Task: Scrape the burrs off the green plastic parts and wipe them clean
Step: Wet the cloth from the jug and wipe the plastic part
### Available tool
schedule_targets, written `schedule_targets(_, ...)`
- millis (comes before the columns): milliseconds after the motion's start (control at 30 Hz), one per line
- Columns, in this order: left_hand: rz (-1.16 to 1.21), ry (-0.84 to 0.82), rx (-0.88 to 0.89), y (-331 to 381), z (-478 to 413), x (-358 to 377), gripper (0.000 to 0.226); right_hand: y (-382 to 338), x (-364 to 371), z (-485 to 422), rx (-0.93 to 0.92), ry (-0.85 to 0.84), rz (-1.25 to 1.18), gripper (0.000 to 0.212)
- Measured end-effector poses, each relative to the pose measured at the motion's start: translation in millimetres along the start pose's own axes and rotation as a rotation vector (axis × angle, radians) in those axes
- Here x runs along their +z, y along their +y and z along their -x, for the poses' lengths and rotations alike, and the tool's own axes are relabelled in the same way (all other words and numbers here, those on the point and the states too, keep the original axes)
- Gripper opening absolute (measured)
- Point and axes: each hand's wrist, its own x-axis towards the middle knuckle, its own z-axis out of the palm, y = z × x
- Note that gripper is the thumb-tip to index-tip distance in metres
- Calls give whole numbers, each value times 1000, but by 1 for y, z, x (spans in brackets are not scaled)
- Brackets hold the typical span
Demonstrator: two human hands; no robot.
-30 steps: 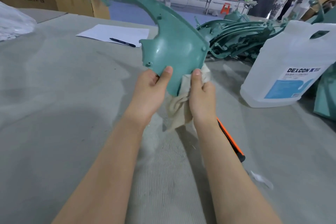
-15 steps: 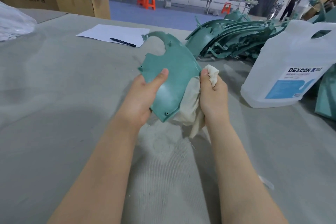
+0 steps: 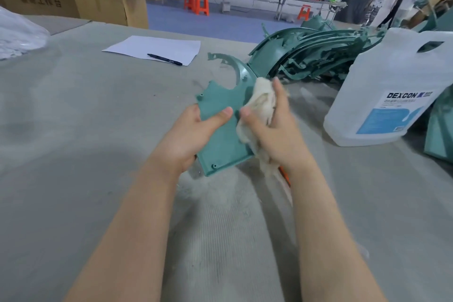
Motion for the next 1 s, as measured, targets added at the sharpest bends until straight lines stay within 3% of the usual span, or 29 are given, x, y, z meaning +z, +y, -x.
schedule_targets(33,-12,-13,1,0,1,-2,13,1,5,-1,-31,-18,107,75)
schedule_targets(67,-6,-31,-5,1,1,-4,13,-1,8,-2,-43,9,142,63)
schedule_targets(133,29,-82,-27,2,3,-5,13,0,5,-7,-52,176,119,19)
schedule_targets(167,30,-112,-33,2,4,-4,14,-1,2,-9,-53,254,123,12)
schedule_targets(267,-38,-164,-38,1,6,5,14,3,-4,-10,-32,328,115,35)
schedule_targets(333,-32,-156,-60,3,6,7,16,5,-2,-9,7,334,76,38)
schedule_targets(400,148,-169,-132,7,4,3,25,3,0,-9,76,381,14,35)
schedule_targets(500,424,-275,-114,15,5,-4,49,2,-7,-10,230,490,-321,16)
schedule_targets(600,369,-254,-48,12,5,13,55,1,-8,-9,317,467,-724,12)
schedule_targets(667,304,-162,17,5,5,32,43,-3,1,-9,313,400,-813,9)
schedule_targets(767,389,138,23,-2,-1,38,29,-7,20,-7,223,295,-609,8)
schedule_targets(833,510,238,8,-3,-5,28,29,-4,29,-7,104,272,-384,12)
schedule_targets(933,551,200,17,-2,-5,22,23,-1,30,-9,46,317,-214,25)
schedule_targets(1000,493,165,22,-1,-3,24,25,5,24,-11,81,375,-224,25)
